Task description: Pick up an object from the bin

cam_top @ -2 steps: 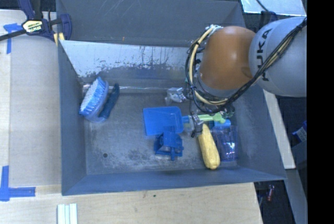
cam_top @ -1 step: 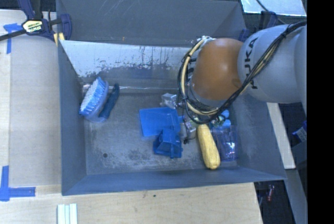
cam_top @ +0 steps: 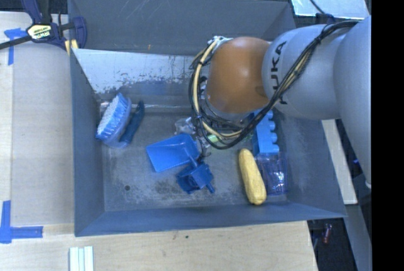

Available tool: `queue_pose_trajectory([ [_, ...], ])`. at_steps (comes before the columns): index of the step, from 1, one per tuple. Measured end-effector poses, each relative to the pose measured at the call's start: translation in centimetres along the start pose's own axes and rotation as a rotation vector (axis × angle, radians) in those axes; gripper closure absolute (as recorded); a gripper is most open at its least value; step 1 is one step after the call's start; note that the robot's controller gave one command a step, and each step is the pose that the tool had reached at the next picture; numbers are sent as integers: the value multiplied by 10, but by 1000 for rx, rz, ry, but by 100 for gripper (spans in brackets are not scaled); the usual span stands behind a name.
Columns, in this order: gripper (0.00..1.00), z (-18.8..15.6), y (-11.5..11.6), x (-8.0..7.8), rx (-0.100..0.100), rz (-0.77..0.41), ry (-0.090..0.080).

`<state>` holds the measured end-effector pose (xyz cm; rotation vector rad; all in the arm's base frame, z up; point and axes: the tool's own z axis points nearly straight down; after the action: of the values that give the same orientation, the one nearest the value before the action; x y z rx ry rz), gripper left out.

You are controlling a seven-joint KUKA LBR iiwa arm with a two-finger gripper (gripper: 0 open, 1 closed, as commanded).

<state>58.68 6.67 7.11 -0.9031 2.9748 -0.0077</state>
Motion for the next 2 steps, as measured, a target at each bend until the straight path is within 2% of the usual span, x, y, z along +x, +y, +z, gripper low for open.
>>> queue_pose_trajectory([
  [1,100,0,0,0,0,2,0],
  [2,100,-15,1,-1,-1,4,3],
])
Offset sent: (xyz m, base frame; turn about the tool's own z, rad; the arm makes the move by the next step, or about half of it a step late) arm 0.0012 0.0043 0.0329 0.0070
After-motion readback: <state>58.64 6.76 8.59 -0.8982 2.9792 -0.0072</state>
